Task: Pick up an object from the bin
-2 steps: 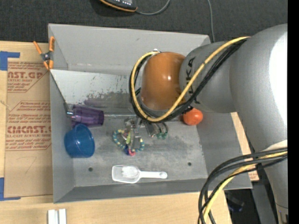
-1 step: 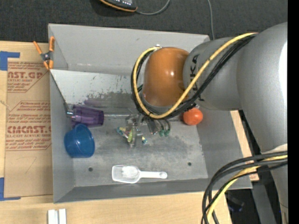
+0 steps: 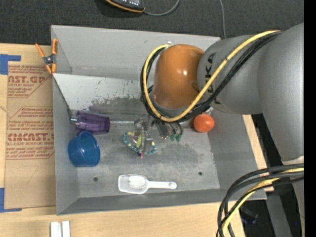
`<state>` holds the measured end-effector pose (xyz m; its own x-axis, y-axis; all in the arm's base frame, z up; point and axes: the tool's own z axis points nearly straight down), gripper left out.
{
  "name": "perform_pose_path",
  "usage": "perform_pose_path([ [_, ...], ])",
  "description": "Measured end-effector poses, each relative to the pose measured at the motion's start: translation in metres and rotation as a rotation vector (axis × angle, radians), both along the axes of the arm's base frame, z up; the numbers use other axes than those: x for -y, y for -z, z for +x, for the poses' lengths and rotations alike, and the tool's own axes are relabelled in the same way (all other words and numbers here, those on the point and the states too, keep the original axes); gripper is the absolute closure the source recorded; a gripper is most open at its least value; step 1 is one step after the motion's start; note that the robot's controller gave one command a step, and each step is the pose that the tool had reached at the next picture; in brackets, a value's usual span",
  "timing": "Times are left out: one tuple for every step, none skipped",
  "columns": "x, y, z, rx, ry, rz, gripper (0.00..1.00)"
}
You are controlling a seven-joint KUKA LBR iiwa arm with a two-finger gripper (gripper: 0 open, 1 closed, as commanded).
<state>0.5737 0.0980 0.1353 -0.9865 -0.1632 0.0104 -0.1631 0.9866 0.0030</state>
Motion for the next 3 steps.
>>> perform_pose_path([
  [0.000, -0.024, 0.000, 0.002, 0.000, 0.000, 1.00],
  [0.000, -0.042, 0.001, 0.004, 0.000, 0.000, 1.00],
  [-0.001, -0.053, 0.001, 0.006, 0.000, 0.001, 1.00],
])
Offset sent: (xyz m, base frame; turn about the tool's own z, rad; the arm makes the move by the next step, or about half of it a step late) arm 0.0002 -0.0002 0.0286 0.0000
